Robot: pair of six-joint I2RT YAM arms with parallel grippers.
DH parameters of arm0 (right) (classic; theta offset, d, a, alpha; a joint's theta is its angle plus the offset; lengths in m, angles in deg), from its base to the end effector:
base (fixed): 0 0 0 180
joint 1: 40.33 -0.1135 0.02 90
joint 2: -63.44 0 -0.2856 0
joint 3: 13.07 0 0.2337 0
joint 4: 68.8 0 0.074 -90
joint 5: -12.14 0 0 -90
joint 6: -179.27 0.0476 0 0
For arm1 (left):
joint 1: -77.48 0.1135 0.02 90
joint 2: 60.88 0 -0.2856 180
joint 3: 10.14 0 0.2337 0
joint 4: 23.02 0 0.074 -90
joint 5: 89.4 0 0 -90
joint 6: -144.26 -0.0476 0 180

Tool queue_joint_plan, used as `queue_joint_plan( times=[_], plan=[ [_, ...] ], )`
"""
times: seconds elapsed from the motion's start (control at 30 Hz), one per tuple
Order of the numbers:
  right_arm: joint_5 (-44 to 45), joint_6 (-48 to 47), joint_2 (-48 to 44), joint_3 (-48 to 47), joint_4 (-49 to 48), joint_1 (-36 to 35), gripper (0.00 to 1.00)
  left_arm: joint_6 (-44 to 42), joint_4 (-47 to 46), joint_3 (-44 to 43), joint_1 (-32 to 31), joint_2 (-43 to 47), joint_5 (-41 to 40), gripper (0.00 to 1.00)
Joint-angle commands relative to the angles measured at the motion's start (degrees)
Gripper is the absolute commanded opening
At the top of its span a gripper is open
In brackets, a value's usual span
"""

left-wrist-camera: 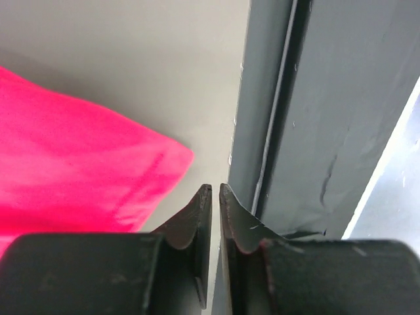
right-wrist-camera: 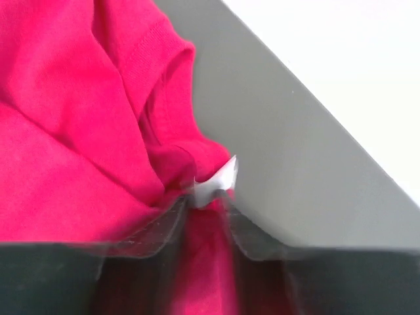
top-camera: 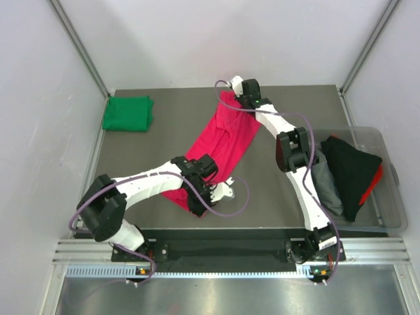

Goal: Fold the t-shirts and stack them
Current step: Fold the tshirt

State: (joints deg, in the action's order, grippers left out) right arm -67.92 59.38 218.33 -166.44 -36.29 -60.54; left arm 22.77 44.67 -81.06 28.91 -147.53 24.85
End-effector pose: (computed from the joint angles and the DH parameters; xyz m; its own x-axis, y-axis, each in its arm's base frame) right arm 0.5775 0.2039 0.1608 -0.3526 -0.6529 -0.6704 -0.4403 0.7479 -0.4967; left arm 0.1453 -0.1942 0.2186 -0.1872 0.9318 -0.3108 0.9529 0.0953 -0.2881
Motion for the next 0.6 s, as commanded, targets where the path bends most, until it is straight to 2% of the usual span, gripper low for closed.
queue_joint_plan(
  times=[0.0, 0.03, 0.07, 0.1, 0.17, 0.2, 0.27, 0.4, 0.5, 0.57],
  plan=[
    [2.7, -1.0, -1.6, 0.0, -7.6, -0.5, 0.44, 2.8, 1.1, -5.4, -0.3, -0.7, 1.3, 0.17],
    [3.0, -1.4, -2.8, 1.0, -7.4, -0.5, 0.51, 3.2, 1.1, -5.9, -0.3, -0.5, 0.5, 0.2],
    [3.5, -1.8, -4.3, 4.3, -7.5, -0.4, 0.57, 3.4, 1.4, -6.5, -0.3, -0.4, -0.4, 0.29],
    [4.0, -2.3, -8.7, 6.6, -8.6, -0.1, 0.64, 3.8, 1.8, -8.4, -0.2, 0.0, -1.3, 0.33],
    [4.4, -1.8, -14.4, 14.7, -10.1, 0.7, 0.69, 4.0, 4.2, -11.1, 0.6, 0.4, -3.9, 0.33],
    [4.3, -0.4, -20.6, 17.3, -10.9, 1.2, 0.71, 4.2, 4.7, -14.1, 1.5, 1.0, -4.3, 0.32],
    [4.2, 1.0, -28.6, 22.4, -11.7, 2.5, 0.73, 5.3, 3.7, -16.7, 5.6, 1.9, -5.2, 0.32],
    [4.2, 3.9, -37.4, 27.7, -8.8, 3.5, 0.73, 9.8, 1.1, -20.2, 12.0, 5.3, -8.9, 0.33],
    [2.5, 8.5, -39.6, 29.9, -4.0, 3.9, 0.7, 11.7, -2.9, -14.6, 15.7, 9.4, -10.9, 0.34],
    [-3.9, 16.0, -38.5, 29.6, 1.3, 5.8, 0.59, 12.9, -5.3, -10.9, 17.3, 11.3, -13.9, 0.35]
  ],
)
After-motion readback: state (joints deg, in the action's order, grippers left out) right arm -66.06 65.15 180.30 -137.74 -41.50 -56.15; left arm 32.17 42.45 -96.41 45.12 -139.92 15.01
